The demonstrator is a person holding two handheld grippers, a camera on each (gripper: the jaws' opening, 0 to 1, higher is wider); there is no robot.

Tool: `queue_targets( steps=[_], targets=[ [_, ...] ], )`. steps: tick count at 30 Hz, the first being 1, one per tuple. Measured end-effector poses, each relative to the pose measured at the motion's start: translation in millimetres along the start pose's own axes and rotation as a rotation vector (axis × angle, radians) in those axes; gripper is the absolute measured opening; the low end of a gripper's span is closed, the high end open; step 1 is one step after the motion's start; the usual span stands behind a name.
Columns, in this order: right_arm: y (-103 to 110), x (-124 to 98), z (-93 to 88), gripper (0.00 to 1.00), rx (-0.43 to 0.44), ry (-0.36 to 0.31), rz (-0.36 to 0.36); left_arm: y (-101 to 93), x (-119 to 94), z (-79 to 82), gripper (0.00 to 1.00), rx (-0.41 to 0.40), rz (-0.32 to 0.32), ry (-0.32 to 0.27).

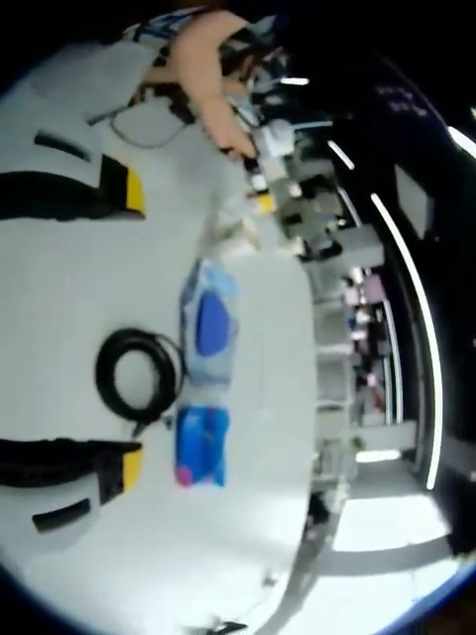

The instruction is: Arrange the tabletop items into an orderly group along one side of the table until the central work area is clear of visible clutter.

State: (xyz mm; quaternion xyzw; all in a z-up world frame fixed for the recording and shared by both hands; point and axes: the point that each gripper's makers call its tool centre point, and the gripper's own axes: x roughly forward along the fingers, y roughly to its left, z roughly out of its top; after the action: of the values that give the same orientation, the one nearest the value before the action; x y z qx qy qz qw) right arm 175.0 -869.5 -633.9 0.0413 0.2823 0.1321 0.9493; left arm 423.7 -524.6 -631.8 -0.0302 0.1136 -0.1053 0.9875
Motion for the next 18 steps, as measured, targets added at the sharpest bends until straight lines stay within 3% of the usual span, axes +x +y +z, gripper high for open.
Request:
queue_targets(
  steps=[15,16,18],
  targets=[
    [-1.0,-1.3,-2.4,0.88,0.002,0.006,0.003,-15.5,5.4,-14.6,0.37,-0.005,-0.020,0.033],
    [-1.2,-1.6,-2.7,0.88,0.002,0.007,0.002,-16.0,7.1,-7.5,0.37,0.007,-0.022,-0.010],
    [-2.4,-2.3,-3.6,0.88,0.004,0.006,-0.001,-18.6,4.7,-13.6,0.37,0.022,-0.020,0.025]
  ],
)
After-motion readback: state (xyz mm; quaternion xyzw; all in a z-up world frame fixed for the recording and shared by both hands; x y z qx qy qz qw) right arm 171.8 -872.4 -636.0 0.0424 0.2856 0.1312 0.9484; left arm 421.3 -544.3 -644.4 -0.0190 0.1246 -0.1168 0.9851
